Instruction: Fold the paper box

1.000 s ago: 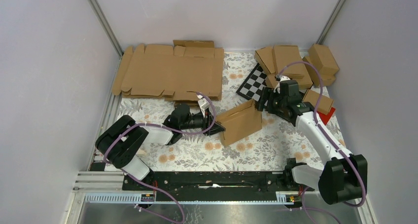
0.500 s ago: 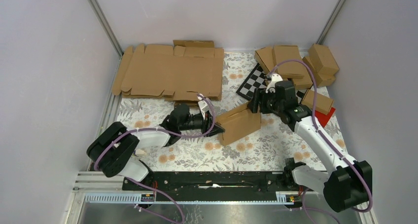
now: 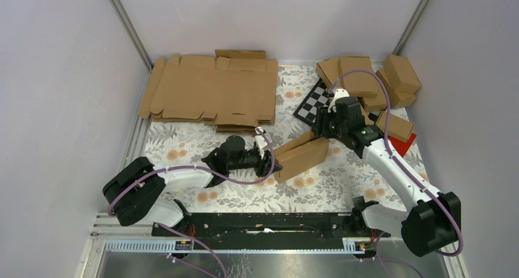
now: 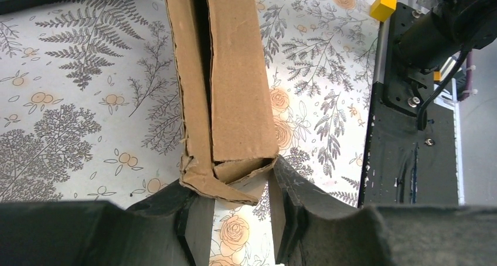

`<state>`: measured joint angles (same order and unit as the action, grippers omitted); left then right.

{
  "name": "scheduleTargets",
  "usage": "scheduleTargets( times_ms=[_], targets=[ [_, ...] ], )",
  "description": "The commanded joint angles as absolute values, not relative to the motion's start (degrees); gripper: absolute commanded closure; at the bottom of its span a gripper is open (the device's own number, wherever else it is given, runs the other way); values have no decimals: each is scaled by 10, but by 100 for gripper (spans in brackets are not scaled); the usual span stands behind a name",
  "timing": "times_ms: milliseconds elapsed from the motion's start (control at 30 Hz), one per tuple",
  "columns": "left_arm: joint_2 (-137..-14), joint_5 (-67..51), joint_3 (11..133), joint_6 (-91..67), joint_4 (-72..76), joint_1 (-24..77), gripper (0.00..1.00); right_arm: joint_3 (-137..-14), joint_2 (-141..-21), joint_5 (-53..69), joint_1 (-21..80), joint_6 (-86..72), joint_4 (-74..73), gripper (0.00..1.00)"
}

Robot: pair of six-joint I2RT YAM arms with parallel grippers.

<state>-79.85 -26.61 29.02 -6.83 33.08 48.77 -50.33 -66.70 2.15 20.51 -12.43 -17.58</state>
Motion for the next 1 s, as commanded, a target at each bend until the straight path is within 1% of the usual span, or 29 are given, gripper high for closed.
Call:
scheduleTargets(
  times_ms=[0,67,167,233,300,367,467,533,600,667,767,867,933,967],
  targets=[
    [-782,-216,302,-37,317,490,65,-526,-658,-6,208,-115,-233,43],
    [-781,-216,301,-36,317,491,65,-531,-659,-2,208,-113,-246,44],
    [-783,-217,303,-34,315,493,65,-538,-662,-4,209,-112,-255,51],
    [-783,-217,304,-33,314,495,65,-543,-664,-22,209,-117,-260,53],
    [-784,-216,304,-32,313,495,65,-548,-665,-32,209,-118,-261,50],
    [-786,-217,307,-30,309,497,65,-554,-668,-28,210,-114,-260,44],
    [-789,-218,311,-27,304,498,65,-563,-670,-25,215,-110,-261,42],
    [-789,-218,312,-26,302,499,65,-567,-670,-29,218,-104,-261,43],
    [-790,-219,313,-26,301,500,65,-569,-674,-26,220,-100,-262,48],
    [-792,-220,314,-26,301,500,65,-572,-682,-20,221,-99,-265,58],
    [-793,-220,315,-25,299,500,65,-574,-691,-18,225,-96,-272,70],
    [-793,-220,316,-25,298,501,64,-574,-694,-32,227,-98,-283,75],
    [-797,-218,318,-26,297,501,62,-581,-699,-49,228,-98,-299,82],
    [-798,-214,319,-29,295,500,60,-584,-700,-52,228,-98,-307,88]
  ],
)
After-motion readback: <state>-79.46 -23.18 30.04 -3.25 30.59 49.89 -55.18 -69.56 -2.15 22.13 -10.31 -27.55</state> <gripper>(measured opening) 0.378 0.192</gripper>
